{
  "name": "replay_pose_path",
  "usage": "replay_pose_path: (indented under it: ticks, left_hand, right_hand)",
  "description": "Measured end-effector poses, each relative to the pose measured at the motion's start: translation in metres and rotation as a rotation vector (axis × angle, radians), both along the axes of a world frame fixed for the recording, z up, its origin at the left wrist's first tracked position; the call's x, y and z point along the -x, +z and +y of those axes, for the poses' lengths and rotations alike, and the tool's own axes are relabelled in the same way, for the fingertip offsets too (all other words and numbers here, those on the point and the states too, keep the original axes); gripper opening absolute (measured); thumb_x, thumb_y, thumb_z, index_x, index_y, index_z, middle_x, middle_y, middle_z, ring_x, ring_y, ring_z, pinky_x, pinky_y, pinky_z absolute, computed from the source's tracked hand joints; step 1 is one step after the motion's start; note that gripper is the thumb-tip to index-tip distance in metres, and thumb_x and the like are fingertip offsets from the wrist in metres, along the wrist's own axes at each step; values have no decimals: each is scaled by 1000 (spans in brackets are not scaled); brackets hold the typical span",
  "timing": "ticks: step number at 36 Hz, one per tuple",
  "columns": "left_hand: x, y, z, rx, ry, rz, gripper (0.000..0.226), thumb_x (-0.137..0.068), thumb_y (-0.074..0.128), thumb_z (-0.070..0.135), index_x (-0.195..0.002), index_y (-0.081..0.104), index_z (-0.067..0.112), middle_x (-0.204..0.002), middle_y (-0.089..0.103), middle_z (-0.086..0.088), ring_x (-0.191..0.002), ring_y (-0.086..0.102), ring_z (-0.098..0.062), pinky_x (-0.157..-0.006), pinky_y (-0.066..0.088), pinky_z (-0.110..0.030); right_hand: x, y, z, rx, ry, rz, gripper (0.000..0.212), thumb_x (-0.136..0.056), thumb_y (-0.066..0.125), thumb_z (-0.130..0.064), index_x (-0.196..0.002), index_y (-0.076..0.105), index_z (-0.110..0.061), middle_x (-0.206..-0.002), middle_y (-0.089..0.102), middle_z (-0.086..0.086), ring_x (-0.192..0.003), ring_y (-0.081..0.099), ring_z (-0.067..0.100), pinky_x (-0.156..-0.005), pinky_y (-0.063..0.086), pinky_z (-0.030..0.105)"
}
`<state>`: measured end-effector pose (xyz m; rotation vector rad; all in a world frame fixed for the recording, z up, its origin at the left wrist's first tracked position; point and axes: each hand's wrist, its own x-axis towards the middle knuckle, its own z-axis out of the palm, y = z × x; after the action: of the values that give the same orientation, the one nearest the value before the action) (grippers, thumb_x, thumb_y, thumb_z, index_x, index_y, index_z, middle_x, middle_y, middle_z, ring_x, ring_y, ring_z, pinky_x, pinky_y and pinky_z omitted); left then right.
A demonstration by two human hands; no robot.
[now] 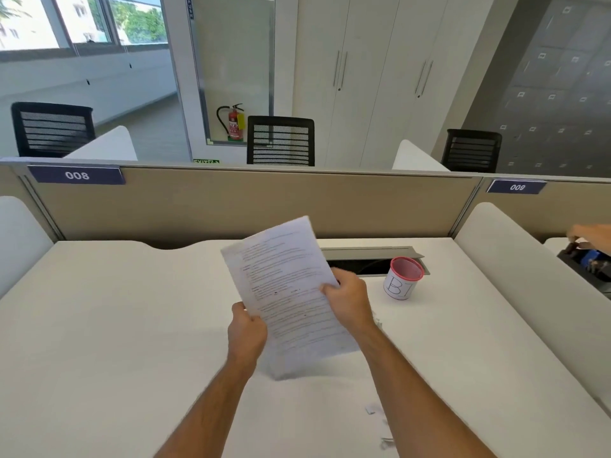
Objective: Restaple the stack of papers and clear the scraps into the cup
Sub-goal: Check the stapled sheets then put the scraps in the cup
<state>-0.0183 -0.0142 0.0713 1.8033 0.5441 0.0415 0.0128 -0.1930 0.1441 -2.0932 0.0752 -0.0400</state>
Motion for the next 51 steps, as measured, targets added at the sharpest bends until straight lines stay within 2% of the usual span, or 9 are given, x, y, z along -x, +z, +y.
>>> replay_pose_path:
  ticks: [3, 7, 11, 14, 20, 28, 41, 46, 51]
  left_hand:
    - [3, -5, 2, -9, 4, 130, 57, -98, 40, 4, -153, 26, 6, -113, 58, -12, -99, 57, -29, -82, 49, -36]
    - [5, -12, 4, -6, 36, 202, 57, -97, 44, 1, -151, 26, 2, -134, 53, -22, -112, 55, -36, -85, 48, -39]
    - [9, -9, 1, 14, 47, 180, 53, -98, 43, 1, -149, 28, 5, -127, 53, -15, -100, 50, -28, -81, 43, -33]
    - [10, -7, 1, 51, 54, 170, 55, -98, 43, 2, -151, 28, 7, -125, 53, -12, -102, 50, -27, -82, 42, -32]
    - [13, -7, 6, 142, 47, 185, 59, -98, 47, 6, -153, 28, 9, -134, 56, -19, -110, 56, -29, -82, 44, -31]
    - [16, -11, 13, 159, 53, 197, 58, -97, 46, 9, -153, 30, 13, -139, 55, -22, -123, 56, -34, -98, 48, -39]
    - [14, -13, 11, 154, 38, 193, 57, -100, 46, 9, -154, 30, 11, -143, 52, -18, -125, 53, -32, -90, 43, -34]
    - [10, -8, 14, 262, 80, 181, 59, -104, 52, 27, -156, 28, 10, -153, 44, -12, -135, 47, -32, -109, 41, -44]
    - [-6, -10, 26, 438, 119, 129, 74, -97, 63, 41, -151, 33, -1, -150, 45, -16, -133, 48, -34, -113, 41, -49]
  right_hand:
    - [-6, 31, 13, 343, 92, -17, 21, -93, 51, -10, -84, 66, -21, -76, 64, -5, -70, 60, 18, -54, 43, 27]
    - [-12, 64, 39, 807, 214, -49, 18, -93, 53, -8, -96, 68, -17, -88, 65, 4, -78, 57, 25, -64, 43, 31]
    - [-20, 67, 57, 938, 264, -90, 11, -95, 62, -16, -105, 64, -12, -89, 60, 5, -80, 56, 22, -67, 48, 34]
    - [-23, 61, 63, 959, 273, -87, 16, -95, 65, -21, -108, 65, -10, -91, 64, 5, -82, 61, 22, -70, 54, 34]
    - [-26, 42, 64, 958, 283, 4, 14, -97, 62, -16, -109, 67, -11, -92, 64, 5, -83, 59, 20, -70, 48, 33]
    - [-29, 28, 60, 921, 268, 51, 16, -99, 61, -21, -110, 66, -11, -99, 70, 6, -81, 58, 18, -73, 50, 32]
    - [-28, 27, 56, 821, 233, 134, 17, -99, 63, -24, -108, 68, -11, -99, 71, 6, -89, 67, 20, -77, 54, 33]
    - [-27, 41, 45, 738, 197, 148, 15, -99, 54, -10, -104, 68, -9, -89, 62, 3, -80, 58, 20, -64, 43, 29]
    - [-33, 49, 30, 492, 176, 235, 22, -85, 67, -4, -106, 69, -11, -101, 71, 7, -94, 69, 25, -82, 60, 40]
